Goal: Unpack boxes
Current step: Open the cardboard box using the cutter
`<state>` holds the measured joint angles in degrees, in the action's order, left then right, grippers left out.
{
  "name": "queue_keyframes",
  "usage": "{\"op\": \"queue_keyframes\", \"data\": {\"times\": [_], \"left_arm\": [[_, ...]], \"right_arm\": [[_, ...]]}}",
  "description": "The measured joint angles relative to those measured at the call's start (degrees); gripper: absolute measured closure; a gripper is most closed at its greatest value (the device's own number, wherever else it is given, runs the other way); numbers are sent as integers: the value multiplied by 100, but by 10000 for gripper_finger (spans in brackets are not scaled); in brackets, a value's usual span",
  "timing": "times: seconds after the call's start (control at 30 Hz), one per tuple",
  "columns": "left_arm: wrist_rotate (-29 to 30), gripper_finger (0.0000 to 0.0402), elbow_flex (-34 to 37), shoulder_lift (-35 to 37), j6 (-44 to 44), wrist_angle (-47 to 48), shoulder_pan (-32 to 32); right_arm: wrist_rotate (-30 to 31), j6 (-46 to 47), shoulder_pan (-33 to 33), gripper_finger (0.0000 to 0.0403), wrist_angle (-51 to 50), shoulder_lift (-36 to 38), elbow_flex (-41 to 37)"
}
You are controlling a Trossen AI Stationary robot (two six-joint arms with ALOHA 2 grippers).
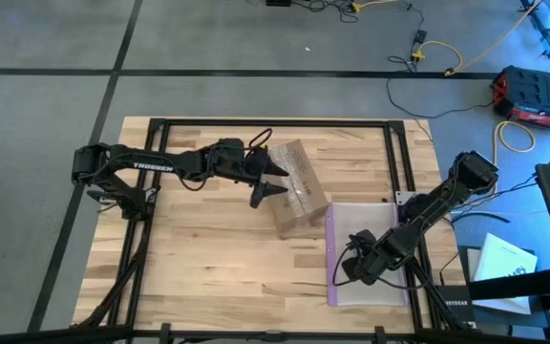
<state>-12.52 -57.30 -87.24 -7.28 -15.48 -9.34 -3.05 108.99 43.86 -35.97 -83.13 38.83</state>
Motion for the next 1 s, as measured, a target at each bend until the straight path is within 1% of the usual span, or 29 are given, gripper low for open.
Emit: {"op": "queue_keyframes", "data": {"times": [0.17,0.33,0.37,0.43,0.47,0.53,0.63,0.7,0.8,0.87,0.93,1.0], "left_arm": [[287,165,0,0,735,-7,15],[409,165,0,0,1311,-9,-3],[417,165,0,0,1350,-8,-15],[434,165,-63,0,1350,196,-11],[458,165,-225,-4,1387,572,18],[663,165,-698,-12,1707,1621,104],[1171,165,-1461,-154,2379,2951,230],[1313,165,-1883,-237,2470,3554,218],[1388,165,-2354,-259,2434,3848,155],[1396,165,-2577,-254,2488,3881,153],[1381,165,-2777,-266,2631,3970,196],[1361,165,-2988,-267,2623,4105,235]], "right_arm": [[1,0,0,217,-1,0,0],[33,9,0,217,-3,0,0],[240,87,4,217,-20,-1,1],[1009,160,8,217,-64,-23,0],[1334,158,4,217,-54,-25,0],[1693,157,-4,217,0,-24,0],[1742,160,4,217,17,-25,0],[1764,159,4,217,9,-24,0],[1860,160,0,217,-5,-26,0],[1845,176,0,217,-4,-24,0],[1568,279,-4,217,18,-24,0],[1434,306,7,217,19,-26,-2]]}}
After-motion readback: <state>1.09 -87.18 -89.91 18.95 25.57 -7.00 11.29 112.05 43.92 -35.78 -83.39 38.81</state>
